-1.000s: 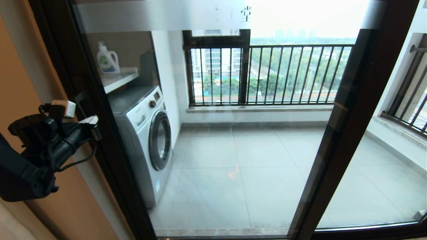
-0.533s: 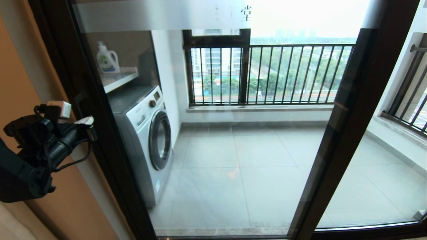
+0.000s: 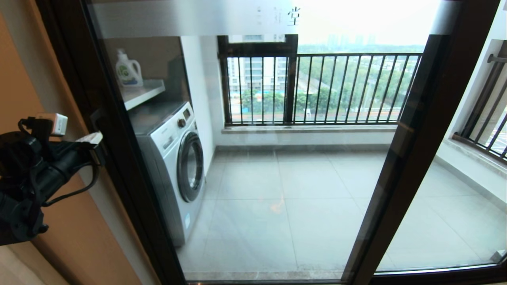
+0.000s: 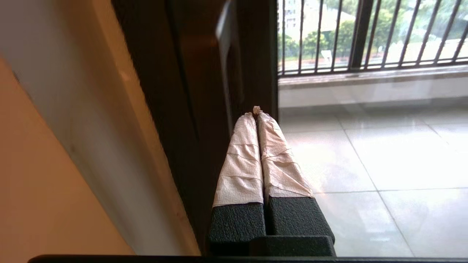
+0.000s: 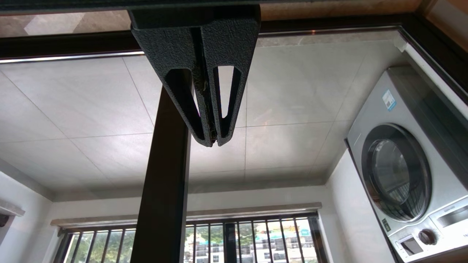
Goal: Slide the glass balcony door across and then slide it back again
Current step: Open the slid door
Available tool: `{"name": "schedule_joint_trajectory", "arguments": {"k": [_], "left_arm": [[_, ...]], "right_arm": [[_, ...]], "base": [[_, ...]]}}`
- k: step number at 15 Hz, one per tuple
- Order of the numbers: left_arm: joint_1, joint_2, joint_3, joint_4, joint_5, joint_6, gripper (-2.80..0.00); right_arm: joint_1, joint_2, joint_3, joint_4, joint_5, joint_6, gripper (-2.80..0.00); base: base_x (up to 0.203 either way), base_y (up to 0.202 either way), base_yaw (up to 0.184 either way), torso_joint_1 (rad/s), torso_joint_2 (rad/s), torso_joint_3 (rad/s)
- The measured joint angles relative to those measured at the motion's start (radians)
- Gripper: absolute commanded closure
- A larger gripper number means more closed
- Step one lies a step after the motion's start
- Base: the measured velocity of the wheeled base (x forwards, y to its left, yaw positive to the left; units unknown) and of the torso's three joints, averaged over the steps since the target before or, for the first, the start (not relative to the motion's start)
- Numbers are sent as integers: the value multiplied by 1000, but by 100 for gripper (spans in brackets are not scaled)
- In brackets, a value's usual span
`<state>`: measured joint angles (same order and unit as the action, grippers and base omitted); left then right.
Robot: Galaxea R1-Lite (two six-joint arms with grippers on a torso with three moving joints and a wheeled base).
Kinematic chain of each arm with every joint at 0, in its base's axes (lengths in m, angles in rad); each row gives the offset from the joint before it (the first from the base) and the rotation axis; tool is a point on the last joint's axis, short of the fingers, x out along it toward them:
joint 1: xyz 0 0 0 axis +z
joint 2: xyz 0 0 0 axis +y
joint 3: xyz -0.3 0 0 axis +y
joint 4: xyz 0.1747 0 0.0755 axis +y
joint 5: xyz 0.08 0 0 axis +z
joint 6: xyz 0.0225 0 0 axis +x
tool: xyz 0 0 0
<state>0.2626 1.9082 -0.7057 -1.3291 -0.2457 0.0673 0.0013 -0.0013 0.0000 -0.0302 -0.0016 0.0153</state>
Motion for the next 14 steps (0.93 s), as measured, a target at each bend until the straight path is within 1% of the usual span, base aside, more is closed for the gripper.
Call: {"name": "schedule_joint_trajectory", "arguments": {"k": [3, 7, 10, 14], "left_arm": [[8, -59, -2, 0, -3, -20, 0], [41, -71, -71, 6, -1, -13, 0], [69, -43, -126, 13, -2, -11, 0], [78, 33, -180, 14, -4, 6, 0]], "right_arm": [[0, 0, 0, 0, 0, 0, 0], [0, 0, 0, 0, 0, 0, 0], [0, 0, 0, 0, 0, 0, 0], [0, 0, 0, 0, 0, 0, 0]], "base": [[0, 0, 0, 0, 0, 0], [0, 0, 0, 0, 0, 0], [0, 0, 0, 0, 0, 0], [0, 0, 0, 0, 0, 0]]}}
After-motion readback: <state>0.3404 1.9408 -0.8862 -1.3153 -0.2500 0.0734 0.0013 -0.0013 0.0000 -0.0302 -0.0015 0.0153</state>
